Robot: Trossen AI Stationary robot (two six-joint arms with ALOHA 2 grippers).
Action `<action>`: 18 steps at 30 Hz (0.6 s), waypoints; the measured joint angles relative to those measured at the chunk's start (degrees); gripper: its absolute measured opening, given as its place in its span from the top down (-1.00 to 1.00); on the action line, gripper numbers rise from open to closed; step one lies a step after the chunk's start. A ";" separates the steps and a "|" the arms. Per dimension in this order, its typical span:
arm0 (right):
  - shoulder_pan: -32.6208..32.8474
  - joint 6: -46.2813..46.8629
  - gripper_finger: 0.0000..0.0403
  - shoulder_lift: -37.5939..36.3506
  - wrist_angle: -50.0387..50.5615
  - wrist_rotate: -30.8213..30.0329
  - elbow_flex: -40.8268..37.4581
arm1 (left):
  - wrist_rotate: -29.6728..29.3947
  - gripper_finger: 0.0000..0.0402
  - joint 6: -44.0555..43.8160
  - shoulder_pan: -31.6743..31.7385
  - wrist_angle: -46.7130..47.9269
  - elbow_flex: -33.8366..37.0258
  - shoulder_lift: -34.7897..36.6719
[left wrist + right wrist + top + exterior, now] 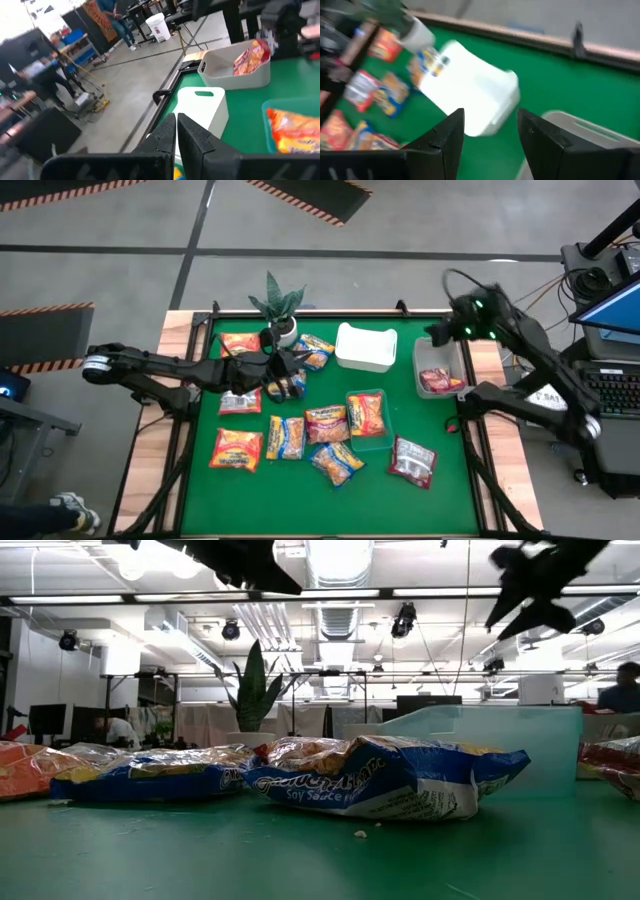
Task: Sort Maruchan noodles
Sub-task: Put the blue noodle pack into the white bin
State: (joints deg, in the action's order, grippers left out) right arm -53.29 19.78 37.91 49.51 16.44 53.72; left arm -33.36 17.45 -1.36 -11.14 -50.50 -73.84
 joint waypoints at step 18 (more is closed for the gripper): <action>6.19 5.44 0.25 -35.74 -5.46 4.80 -19.97 | 10.46 1.00 -32.28 0.00 14.83 -0.61 -0.07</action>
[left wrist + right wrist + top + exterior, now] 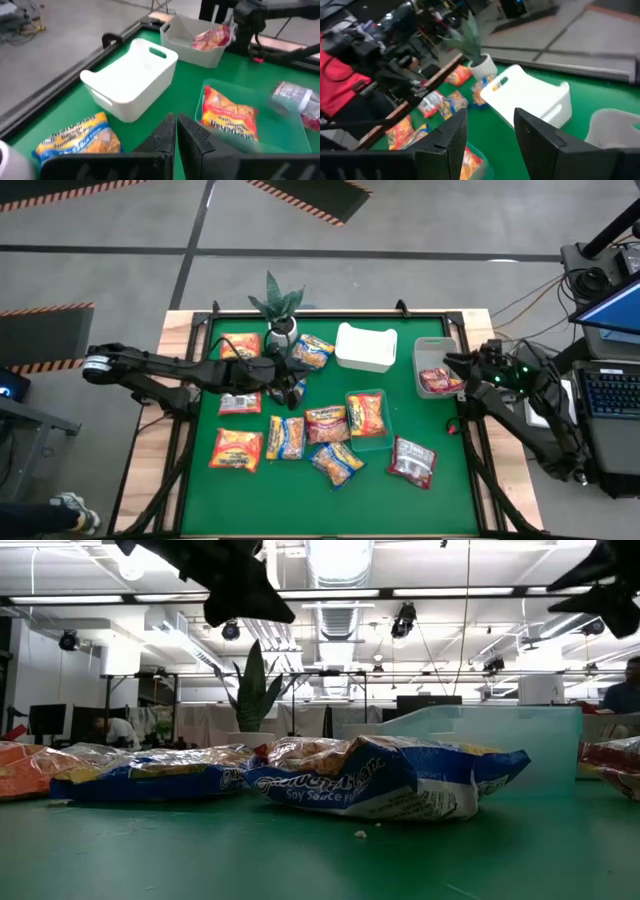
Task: Sort Maruchan noodles
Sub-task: Put the blue noodle pack into the white bin
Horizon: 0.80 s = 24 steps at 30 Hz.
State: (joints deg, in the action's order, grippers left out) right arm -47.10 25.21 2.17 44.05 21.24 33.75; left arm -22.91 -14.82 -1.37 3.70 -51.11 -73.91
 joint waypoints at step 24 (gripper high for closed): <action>0.36 -1.84 0.31 -1.21 -29.26 13.41 -17.71 | 0.93 0.30 14.20 4.45 7.25 -8.16 -22.14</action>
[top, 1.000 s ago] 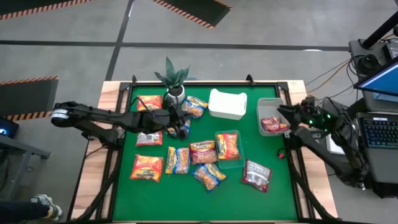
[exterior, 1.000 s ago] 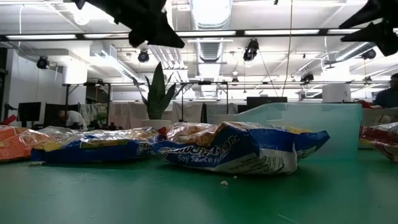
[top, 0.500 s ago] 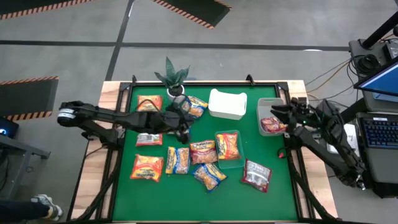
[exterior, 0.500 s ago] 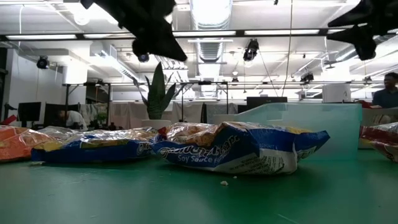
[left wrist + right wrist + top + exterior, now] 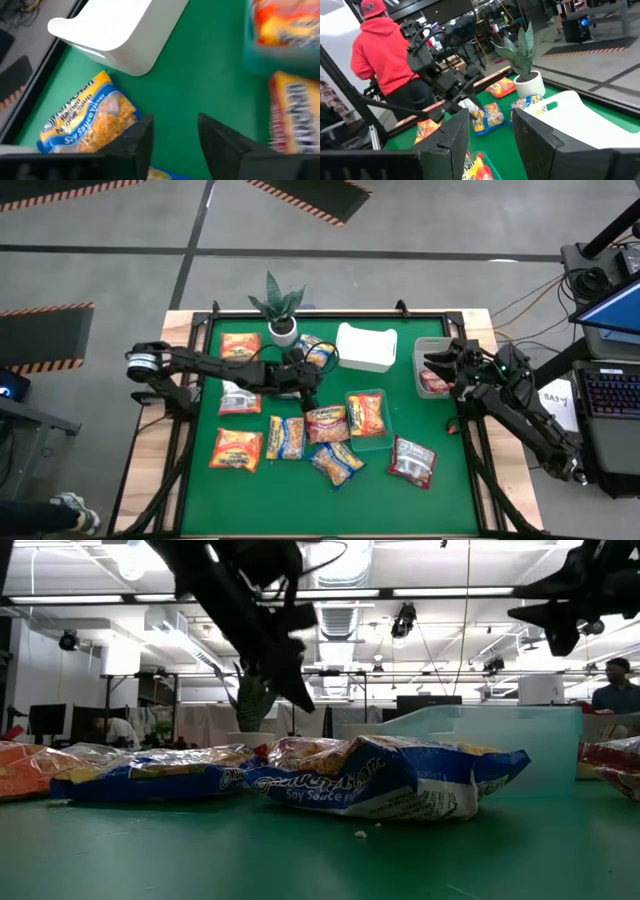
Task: Sort Maruchan noodles
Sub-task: Put the blue noodle pack into the white bin
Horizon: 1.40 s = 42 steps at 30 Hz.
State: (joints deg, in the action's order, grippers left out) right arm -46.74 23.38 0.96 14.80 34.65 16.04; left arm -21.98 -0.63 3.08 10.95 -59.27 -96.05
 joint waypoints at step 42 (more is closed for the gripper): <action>0.02 6.05 0.30 -0.16 -6.57 6.69 -3.81 | 0.58 0.86 -6.66 9.92 -10.27 0.02 -14.25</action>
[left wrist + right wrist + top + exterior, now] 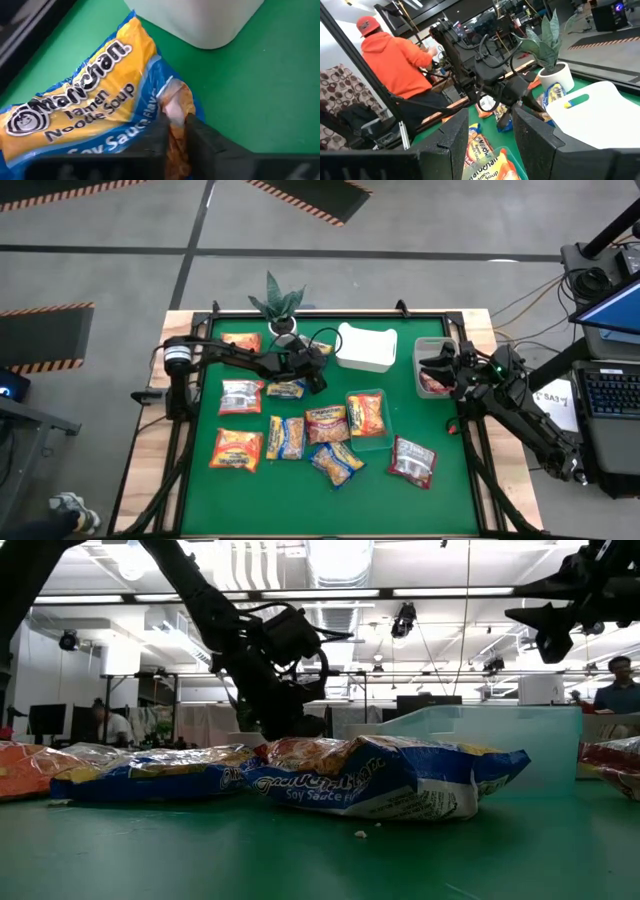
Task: Sort Maruchan noodles
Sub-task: Put the blue noodle pack into the white bin
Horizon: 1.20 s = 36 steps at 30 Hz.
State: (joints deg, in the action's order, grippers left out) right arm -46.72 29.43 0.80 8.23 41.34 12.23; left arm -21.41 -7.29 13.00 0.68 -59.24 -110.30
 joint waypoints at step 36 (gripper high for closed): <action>-0.02 -0.74 0.30 0.00 -0.02 1.10 -0.02 | 3.80 1.00 -5.38 -0.28 -53.82 -3.58 0.94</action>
State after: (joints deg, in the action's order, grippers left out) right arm -46.74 28.69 0.80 8.21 42.44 12.21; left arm -17.61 -12.66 12.72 -53.14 -62.82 -109.36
